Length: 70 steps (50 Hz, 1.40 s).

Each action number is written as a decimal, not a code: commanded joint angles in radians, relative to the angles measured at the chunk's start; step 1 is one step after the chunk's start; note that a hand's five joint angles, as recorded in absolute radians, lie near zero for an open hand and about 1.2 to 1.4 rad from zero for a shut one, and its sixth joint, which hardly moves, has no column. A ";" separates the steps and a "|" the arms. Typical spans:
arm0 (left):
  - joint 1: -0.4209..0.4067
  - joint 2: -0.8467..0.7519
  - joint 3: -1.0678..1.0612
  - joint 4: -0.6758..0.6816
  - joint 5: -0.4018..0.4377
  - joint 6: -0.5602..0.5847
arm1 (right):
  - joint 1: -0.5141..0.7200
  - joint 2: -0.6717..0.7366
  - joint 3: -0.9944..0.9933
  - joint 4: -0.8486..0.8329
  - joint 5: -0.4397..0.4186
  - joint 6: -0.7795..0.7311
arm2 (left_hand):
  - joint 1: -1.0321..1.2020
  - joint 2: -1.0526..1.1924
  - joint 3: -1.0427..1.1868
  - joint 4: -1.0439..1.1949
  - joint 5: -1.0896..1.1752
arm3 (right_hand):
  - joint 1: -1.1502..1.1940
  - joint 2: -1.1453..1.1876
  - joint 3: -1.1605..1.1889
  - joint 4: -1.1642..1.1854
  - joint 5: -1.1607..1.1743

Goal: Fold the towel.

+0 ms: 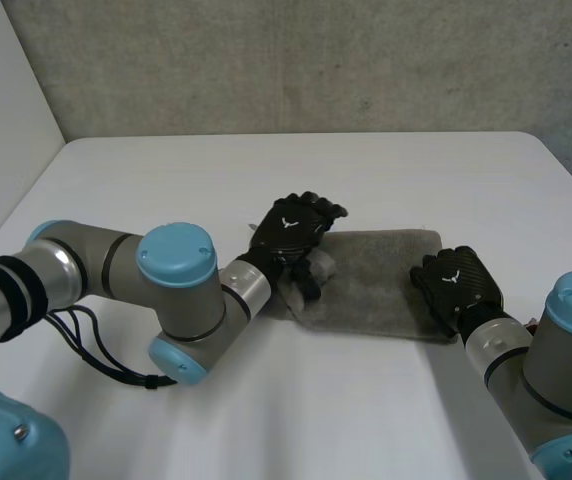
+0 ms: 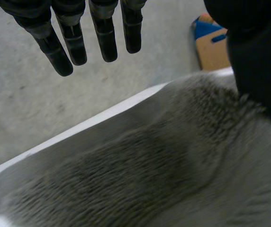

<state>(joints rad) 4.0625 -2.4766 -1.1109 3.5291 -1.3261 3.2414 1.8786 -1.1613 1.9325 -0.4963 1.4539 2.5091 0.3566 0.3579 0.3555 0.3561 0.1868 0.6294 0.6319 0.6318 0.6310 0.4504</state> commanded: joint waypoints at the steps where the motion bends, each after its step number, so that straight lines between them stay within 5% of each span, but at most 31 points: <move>1: 0.033 -0.011 -0.006 -0.010 -0.194 0.050 | -0.007 0.032 -0.015 0.018 0.009 0.000 | 0.045 0.043 0.046 0.045 0.040 | 0.151 0.148 0.148 0.149 0.155; 8: 0.065 0.065 -0.101 -0.012 -0.266 0.046 | -0.006 0.017 -0.024 0.091 0.017 0.007 | 0.057 0.055 0.058 0.057 0.052 | 0.081 0.078 0.078 0.079 0.085; 10: 0.067 0.111 -0.179 -0.003 -0.265 0.044 | -0.006 0.009 -0.023 0.126 0.016 0.017 | 0.057 0.055 0.058 0.057 0.052 | -0.153 -0.156 -0.155 -0.155 -0.149; 25: 0.055 0.236 -0.380 0.102 -0.262 0.046 | -0.006 -0.021 -0.023 0.156 -0.004 0.099 | 0.054 0.052 0.055 0.054 0.049 | -0.125 -0.127 -0.127 -0.126 -0.120; 40: 0.053 0.240 -0.385 0.100 -0.259 0.046 | -0.030 0.035 -0.052 0.087 0.014 0.074 | 0.054 0.052 0.055 0.054 0.049 | 0.765 0.763 0.763 0.764 0.770; 44: 0.056 0.263 -0.403 0.097 -0.259 0.046 | -0.038 0.048 -0.072 0.113 0.051 0.016 | 0.051 0.049 0.052 0.051 0.046 | 0.767 0.764 0.764 0.765 0.771; 48: 0.065 0.318 -0.437 0.099 -0.249 0.046 | -0.039 0.020 -0.104 0.139 0.205 -0.163 | 0.051 0.049 0.052 0.051 0.046 | 0.767 0.764 0.764 0.765 0.771; 52: 0.070 0.361 -0.458 0.099 -0.223 0.046 | -0.026 -0.018 -0.145 0.120 0.210 -0.227 | 0.051 0.049 0.052 0.051 0.046 | 0.767 0.764 0.764 0.765 0.771; 61: 0.119 0.458 -0.492 0.091 -0.190 0.000 | 0.268 -0.028 -0.335 0.108 0.105 -0.228 | 0.048 0.046 0.049 0.048 0.043 | 0.767 0.764 0.764 0.765 0.771; 70: 0.206 0.516 -0.506 0.097 -0.185 -0.075 | 0.496 0.175 -0.422 0.171 0.025 -0.352 | 0.048 0.046 0.049 0.048 0.043 | 0.767 0.764 0.764 0.765 0.771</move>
<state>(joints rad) 4.2183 -1.9818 -1.6126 3.6235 -1.5117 3.2079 2.2463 -1.1129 1.5445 -0.3806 1.5176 2.2484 0.3955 0.3962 0.3939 0.3940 0.2291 1.3110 1.3347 1.3412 1.3421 1.1628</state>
